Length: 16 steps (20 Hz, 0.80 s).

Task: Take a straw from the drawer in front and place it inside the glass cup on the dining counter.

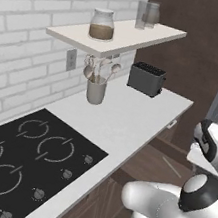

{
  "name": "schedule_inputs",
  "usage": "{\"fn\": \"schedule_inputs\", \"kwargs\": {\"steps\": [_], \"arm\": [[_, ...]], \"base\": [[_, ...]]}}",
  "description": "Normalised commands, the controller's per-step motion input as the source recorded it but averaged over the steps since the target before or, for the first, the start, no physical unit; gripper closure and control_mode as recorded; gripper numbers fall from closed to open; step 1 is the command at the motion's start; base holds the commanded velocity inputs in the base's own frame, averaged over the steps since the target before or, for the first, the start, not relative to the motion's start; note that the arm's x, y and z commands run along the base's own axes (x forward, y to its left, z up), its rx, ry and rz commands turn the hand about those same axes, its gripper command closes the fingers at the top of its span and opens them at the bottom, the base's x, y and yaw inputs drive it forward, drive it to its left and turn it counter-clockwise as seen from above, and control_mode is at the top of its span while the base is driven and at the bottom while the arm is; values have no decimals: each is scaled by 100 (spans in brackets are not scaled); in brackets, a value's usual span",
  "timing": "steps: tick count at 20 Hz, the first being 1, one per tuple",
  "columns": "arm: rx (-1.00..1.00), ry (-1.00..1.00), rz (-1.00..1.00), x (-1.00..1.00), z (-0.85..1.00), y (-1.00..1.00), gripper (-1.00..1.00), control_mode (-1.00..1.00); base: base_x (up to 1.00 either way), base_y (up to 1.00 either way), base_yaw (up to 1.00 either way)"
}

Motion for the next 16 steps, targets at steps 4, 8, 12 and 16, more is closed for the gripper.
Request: {"fn": "schedule_inputs", "kwargs": {"steps": [4,8,12,16], "arm": [[0,6,0,41,7,49,-100,-100],[0,16,0,55,1,23,-100,-100],[0,11,0,56,0,0,-100,-100],[-2,5,0,44,0,12,-100,-100]], "base": [[0,0,0],[0,0,0],[0,0,0],[0,0,0]]}}
